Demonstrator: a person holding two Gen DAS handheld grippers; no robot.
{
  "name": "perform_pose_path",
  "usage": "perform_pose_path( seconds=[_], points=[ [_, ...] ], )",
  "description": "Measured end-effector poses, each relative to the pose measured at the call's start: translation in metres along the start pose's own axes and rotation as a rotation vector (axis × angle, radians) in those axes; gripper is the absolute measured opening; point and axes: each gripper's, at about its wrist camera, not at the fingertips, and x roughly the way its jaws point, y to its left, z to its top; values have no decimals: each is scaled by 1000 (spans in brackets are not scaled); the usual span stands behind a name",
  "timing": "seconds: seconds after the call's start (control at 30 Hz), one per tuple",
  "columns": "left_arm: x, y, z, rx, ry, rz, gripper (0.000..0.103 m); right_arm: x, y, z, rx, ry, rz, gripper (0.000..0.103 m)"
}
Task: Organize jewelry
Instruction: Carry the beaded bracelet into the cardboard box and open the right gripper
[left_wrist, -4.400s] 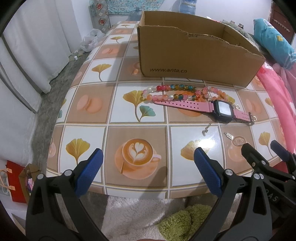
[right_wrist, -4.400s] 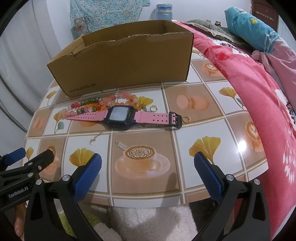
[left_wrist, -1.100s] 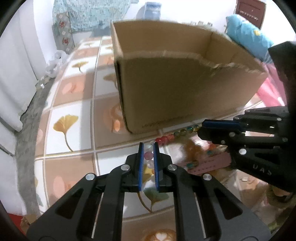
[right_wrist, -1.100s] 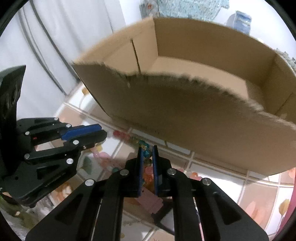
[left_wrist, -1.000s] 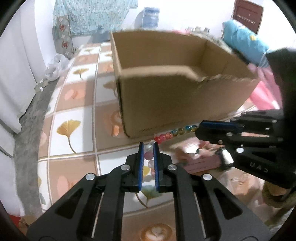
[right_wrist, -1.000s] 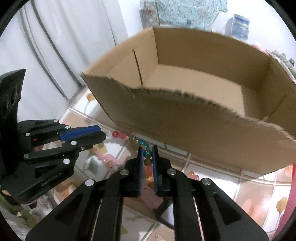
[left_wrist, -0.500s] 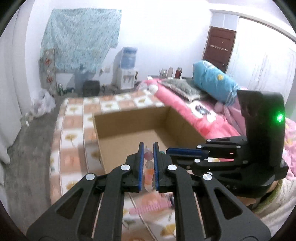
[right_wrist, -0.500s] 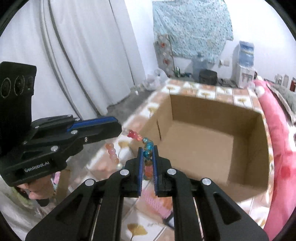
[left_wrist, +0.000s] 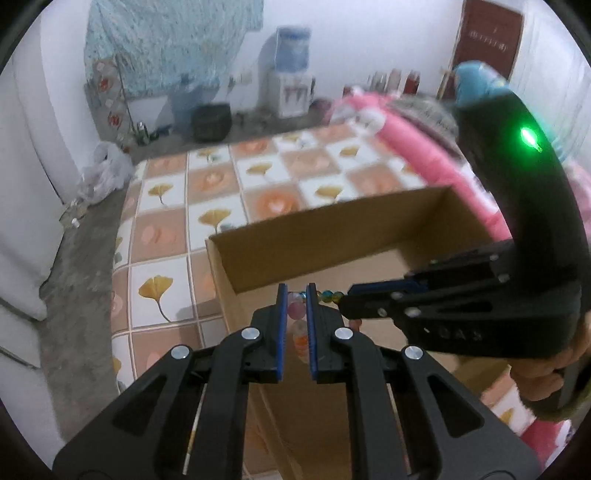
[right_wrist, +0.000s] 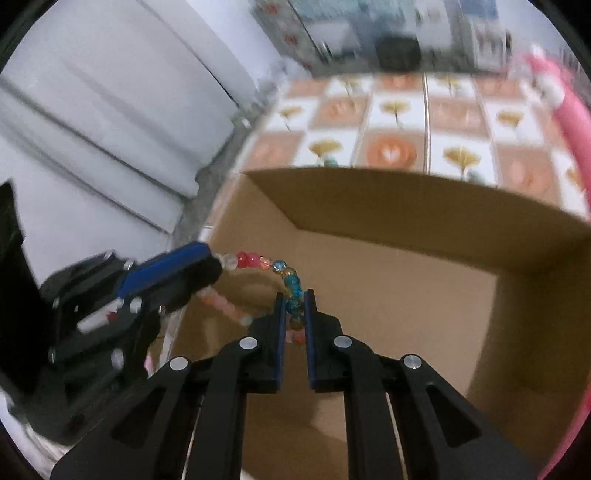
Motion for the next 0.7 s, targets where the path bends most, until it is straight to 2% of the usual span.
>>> perform_pose_path(
  seconds=[0.2, 0.27, 0.33, 0.37, 0.47, 0.63, 0.7],
  points=[
    [36, -1, 5, 62, 81, 110, 10, 44, -32, 23, 163, 99, 53, 11],
    [34, -1, 6, 59, 73, 104, 10, 51, -38, 26, 181, 108, 74, 11],
    [30, -1, 6, 50, 60, 104, 20, 48, -41, 25, 199, 96, 71, 11],
    [25, -1, 5, 45, 45, 104, 22, 44, -41, 24, 203, 90, 77, 11],
    [3, -3, 2, 33, -9, 90, 30, 21, -37, 17, 208, 46, 77, 11],
    [-68, -5, -19, 4, -183, 41, 60, -52, -20, -12, 132, -110, 89, 11],
    [-96, -6, -34, 4, -247, 17, 70, -93, -10, -40, 87, -191, 102, 13]
  ],
)
